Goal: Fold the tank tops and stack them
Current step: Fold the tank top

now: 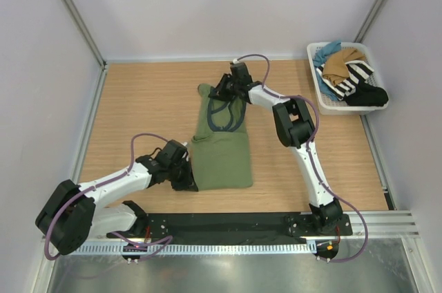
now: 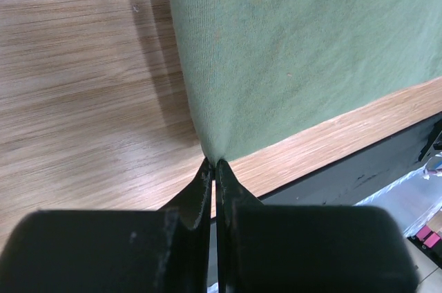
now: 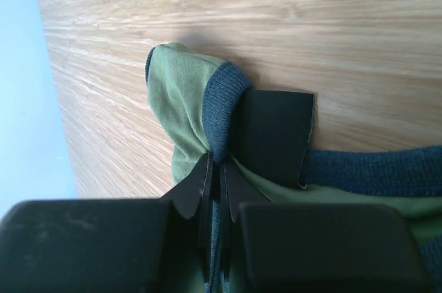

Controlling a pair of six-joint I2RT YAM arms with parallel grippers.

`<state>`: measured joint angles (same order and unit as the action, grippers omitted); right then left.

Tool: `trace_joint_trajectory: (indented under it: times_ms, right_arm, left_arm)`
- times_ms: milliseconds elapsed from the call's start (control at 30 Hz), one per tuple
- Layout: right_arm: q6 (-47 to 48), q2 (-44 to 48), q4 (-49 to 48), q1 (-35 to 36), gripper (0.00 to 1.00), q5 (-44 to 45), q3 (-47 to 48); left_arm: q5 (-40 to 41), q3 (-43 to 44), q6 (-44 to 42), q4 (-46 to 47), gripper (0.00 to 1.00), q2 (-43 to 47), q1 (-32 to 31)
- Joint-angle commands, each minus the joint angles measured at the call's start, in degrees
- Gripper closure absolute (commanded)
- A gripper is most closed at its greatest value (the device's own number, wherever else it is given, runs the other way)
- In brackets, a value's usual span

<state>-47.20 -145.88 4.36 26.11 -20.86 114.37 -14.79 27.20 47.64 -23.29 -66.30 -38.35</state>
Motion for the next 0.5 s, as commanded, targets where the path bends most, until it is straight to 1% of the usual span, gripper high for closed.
trace_joint_trajectory:
  times_ms: [0, 67, 100, 133, 200, 267, 400, 467]
  right_arm:
    - [-1.1, -1.3, -3.7, -0.9, 0.92, 2.3, 3.3]
    - [-1.2, -2.2, -4.0, -1.3, 0.9, 0.8, 5.8]
    - [-1.1, -2.9, -3.8, -1.4, 0.72, 0.3, 6.6]
    - [-0.8, -3.0, -3.5, -1.3, 0.58, -0.1, 7.4]
    - [0.1, -2.6, -3.4, -1.3, 0.39, -0.7, 7.9]
    - [1.1, -0.5, -3.0, -1.2, 0.37, -0.9, 6.9]
    - [5.4, 5.4, -0.3, -1.1, 0.38, -1.3, 4.0]
    - [7.0, 10.5, 0.7, -1.0, 0.39, -1.0, 0.7]
  left_arm:
    - [-2.1, -0.7, 0.3, 0.6, 1.0, 0.3, -0.5]
    - [-2.2, -1.2, 0.6, 0.4, 1.0, 0.7, -0.7]
    - [-2.2, -1.3, 0.7, 0.3, 1.0, 0.7, -0.8]
    - [-2.0, -1.2, 0.7, 0.3, 1.0, 0.7, -0.9]
    - [-1.7, -1.2, 0.8, 0.1, 1.0, 0.4, -0.9]
    - [-0.5, -0.8, 1.0, -0.1, 1.0, -0.1, -0.9]
    - [2.2, 0.9, 1.1, -1.5, 1.0, -0.9, -0.9]
    - [3.4, 2.0, 1.2, -1.8, 1.0, -0.8, -0.9]
